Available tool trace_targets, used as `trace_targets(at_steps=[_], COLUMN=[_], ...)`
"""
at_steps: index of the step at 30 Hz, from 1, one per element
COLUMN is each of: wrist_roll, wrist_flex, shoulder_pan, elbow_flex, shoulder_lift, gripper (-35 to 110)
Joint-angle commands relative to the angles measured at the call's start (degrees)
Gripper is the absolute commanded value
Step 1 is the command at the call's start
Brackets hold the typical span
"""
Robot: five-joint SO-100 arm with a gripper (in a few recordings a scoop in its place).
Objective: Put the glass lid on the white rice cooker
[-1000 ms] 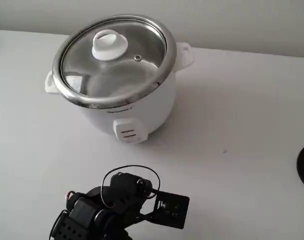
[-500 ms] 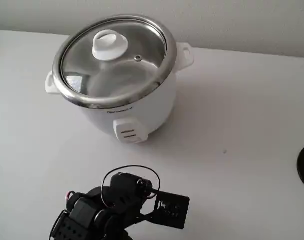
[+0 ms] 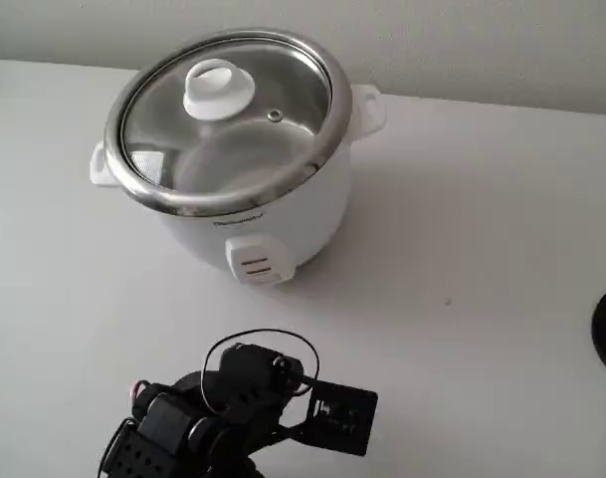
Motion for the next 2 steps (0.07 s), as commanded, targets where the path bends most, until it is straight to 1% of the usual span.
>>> trace_targets(at_steps=[1, 2], wrist_roll=[0.35, 0.35], wrist_flex=[-1.58, -1.58], shoulder_pan=[0.53, 0.53], elbow_flex=[-0.09, -0.09], shoulder_lift=[0.44, 0.44], gripper=[0, 0])
